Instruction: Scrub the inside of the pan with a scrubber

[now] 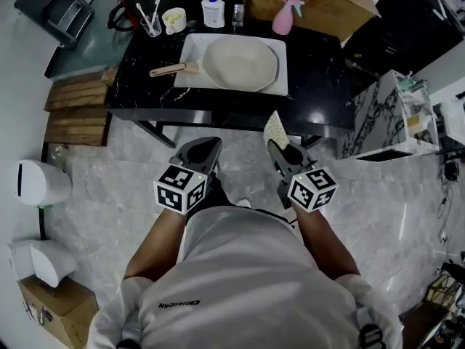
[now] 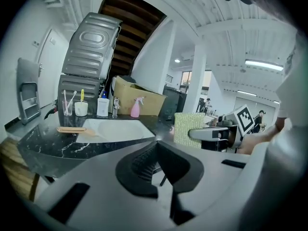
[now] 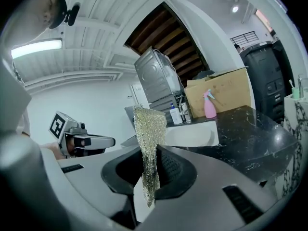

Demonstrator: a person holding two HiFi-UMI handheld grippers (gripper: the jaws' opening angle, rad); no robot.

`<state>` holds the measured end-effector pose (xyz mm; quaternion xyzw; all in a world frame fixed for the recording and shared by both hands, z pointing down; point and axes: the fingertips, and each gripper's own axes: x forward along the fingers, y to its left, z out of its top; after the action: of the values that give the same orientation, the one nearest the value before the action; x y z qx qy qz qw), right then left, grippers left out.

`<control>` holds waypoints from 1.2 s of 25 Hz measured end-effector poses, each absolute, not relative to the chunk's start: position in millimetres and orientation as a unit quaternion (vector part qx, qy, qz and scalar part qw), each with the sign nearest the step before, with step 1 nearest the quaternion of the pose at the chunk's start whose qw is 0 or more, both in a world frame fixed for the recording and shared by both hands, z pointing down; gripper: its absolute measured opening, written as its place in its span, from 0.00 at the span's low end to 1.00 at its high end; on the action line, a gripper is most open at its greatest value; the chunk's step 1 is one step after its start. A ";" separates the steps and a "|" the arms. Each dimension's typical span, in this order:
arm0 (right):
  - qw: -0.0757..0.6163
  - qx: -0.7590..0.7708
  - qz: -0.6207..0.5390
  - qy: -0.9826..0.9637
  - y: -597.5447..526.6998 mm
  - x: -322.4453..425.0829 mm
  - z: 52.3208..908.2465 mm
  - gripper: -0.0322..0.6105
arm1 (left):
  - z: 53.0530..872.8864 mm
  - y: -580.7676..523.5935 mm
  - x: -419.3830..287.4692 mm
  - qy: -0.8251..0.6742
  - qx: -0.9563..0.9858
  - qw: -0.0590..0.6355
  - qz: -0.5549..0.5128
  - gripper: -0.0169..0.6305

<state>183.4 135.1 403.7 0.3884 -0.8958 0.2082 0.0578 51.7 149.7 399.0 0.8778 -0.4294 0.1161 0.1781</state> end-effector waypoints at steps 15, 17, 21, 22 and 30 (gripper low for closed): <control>0.060 0.394 0.200 -0.895 163.9 142.4 382.1 0.16 | 386.0 178.5 28.1 -0.407 0.891 0.153 0.130 0.05; 0.058 0.395 0.200 -0.895 165.6 131.4 378.6 0.16 | 380.2 174.1 18.3 -0.408 0.892 0.149 0.126 0.05; 0.059 0.402 0.193 -0.893 170.4 119.5 373.5 0.16 | 370.2 168.9 9.7 -0.401 0.897 0.142 0.119 0.05; 0.059 0.404 0.192 -0.892 171.9 118.1 372.6 0.16 | 367.5 168.3 8.4 -0.400 0.898 0.139 0.119 0.05; 0.061 0.418 0.196 -0.885 182.5 109.9 375.7 0.16 | 361.5 168.6 -3.5 -0.393 0.902 0.138 0.113 0.05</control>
<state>109.9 182.5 375.7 0.4181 -0.8850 0.1956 0.0614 -3.5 168.6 361.5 0.9020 -0.3933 0.1126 0.1382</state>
